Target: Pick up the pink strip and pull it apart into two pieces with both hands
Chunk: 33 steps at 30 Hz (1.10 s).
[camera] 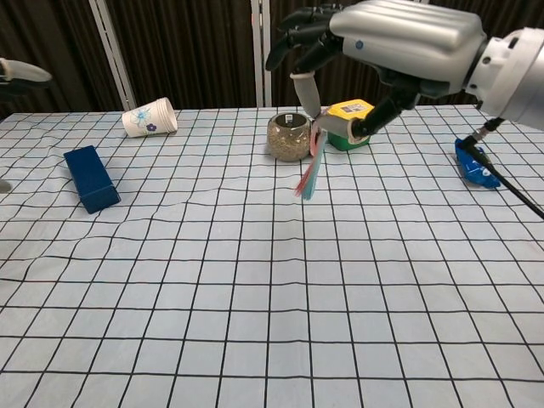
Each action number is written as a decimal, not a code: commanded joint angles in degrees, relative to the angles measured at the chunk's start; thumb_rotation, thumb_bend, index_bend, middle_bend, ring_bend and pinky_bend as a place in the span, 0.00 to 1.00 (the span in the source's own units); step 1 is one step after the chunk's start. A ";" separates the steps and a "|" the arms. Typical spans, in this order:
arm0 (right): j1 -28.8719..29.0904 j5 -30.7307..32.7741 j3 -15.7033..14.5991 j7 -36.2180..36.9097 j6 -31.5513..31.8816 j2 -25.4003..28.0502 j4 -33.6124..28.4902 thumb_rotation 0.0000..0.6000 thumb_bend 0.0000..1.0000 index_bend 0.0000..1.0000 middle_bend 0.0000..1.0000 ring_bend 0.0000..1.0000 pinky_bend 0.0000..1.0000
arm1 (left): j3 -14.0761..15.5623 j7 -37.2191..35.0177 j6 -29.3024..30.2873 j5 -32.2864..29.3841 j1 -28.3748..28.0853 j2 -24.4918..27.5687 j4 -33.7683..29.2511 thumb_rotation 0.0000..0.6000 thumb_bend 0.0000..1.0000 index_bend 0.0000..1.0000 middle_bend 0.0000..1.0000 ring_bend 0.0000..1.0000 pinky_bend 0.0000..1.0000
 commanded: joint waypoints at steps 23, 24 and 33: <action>1.00 12.72 7.52 -11.64 -6.72 -1.12 -10.88 1.00 0.40 0.65 0.20 0.00 0.00 | -7.40 -0.12 -14.00 -16.85 -17.29 -14.29 -0.48 1.00 0.16 0.45 0.00 0.00 0.00; 0.98 12.87 7.62 -11.88 -6.75 -1.08 -11.15 1.00 0.40 0.65 0.20 0.00 0.00 | -7.48 0.52 -13.91 -17.46 -17.66 -14.85 -0.52 1.00 0.17 0.45 0.00 0.00 0.00; 0.73 14.10 8.41 -13.53 -6.86 -0.71 -13.12 1.00 0.41 0.65 0.20 0.00 0.00 | -8.87 6.26 -14.22 -25.08 -21.47 -17.58 -2.10 1.00 0.19 0.46 0.00 0.00 0.00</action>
